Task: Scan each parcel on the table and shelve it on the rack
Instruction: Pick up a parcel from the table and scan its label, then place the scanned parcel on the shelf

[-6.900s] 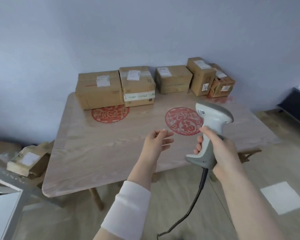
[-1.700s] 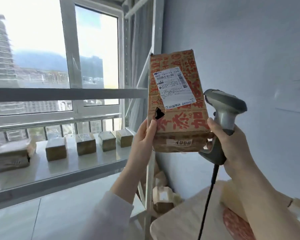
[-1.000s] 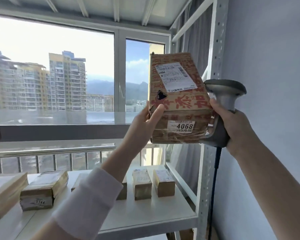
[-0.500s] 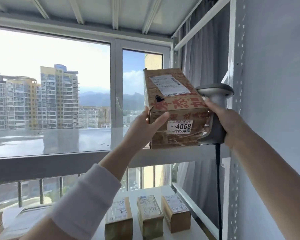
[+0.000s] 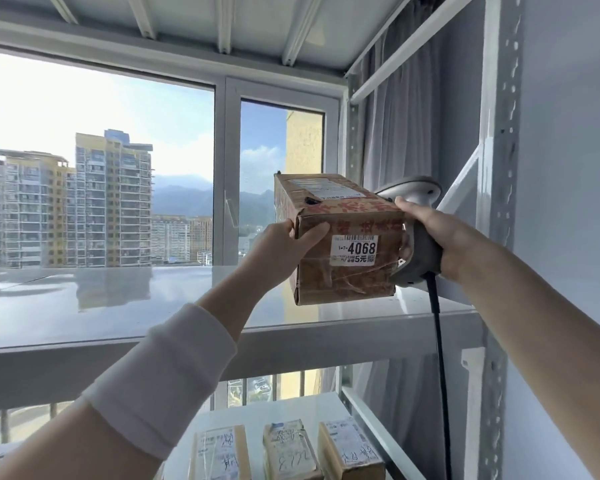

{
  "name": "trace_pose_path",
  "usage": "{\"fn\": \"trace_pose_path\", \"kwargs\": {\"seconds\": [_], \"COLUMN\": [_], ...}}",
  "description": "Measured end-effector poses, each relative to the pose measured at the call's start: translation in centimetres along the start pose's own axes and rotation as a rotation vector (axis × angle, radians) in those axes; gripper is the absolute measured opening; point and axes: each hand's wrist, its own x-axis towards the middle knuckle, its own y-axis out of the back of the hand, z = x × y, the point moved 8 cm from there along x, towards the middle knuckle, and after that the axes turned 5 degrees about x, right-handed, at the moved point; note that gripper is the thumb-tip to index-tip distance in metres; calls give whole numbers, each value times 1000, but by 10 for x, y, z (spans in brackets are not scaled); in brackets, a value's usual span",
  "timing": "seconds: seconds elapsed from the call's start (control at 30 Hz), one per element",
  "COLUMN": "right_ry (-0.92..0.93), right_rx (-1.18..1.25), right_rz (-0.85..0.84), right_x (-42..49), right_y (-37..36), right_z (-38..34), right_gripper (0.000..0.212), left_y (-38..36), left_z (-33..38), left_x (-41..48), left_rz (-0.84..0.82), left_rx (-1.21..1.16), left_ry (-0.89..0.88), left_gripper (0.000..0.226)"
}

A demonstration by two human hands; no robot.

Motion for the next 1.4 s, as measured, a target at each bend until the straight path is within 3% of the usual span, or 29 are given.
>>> {"fn": "trace_pose_path", "kwargs": {"seconds": [0.33, 0.47, 0.53, 0.6, 0.7, 0.83, 1.4], "right_ry": [-115, -91, -58, -32, -2, 17, 45], "right_rx": [27, 91, 139, 180, 219, 261, 421], "right_rz": [-28, -4, 18, 7, -31, -82, -326], "right_x": [3, -1, -6, -12, -22, -30, -14], "right_y": [0, 10, 20, 28, 33, 34, 25], "right_z": [21, 22, 22, 26, 30, 33, 63], "right_gripper": [32, 38, 40, 35, 23, 22, 69], "left_y": [-4, 4, 15, 19, -2, -17, -63], "left_z": [-23, -21, -8, 21, 53, 46, -16], "left_x": [4, 2, 4, 4, 9, 25, 138], "left_rz": [-25, 17, 142, 242, 157, 40, -63], "left_rx": [106, 365, 526, 584, 818, 777, 821], "left_ry": [200, 191, 95, -122, -404, -359, -200], "left_gripper": [65, 81, 103, 110, 91, 58, 57]}}
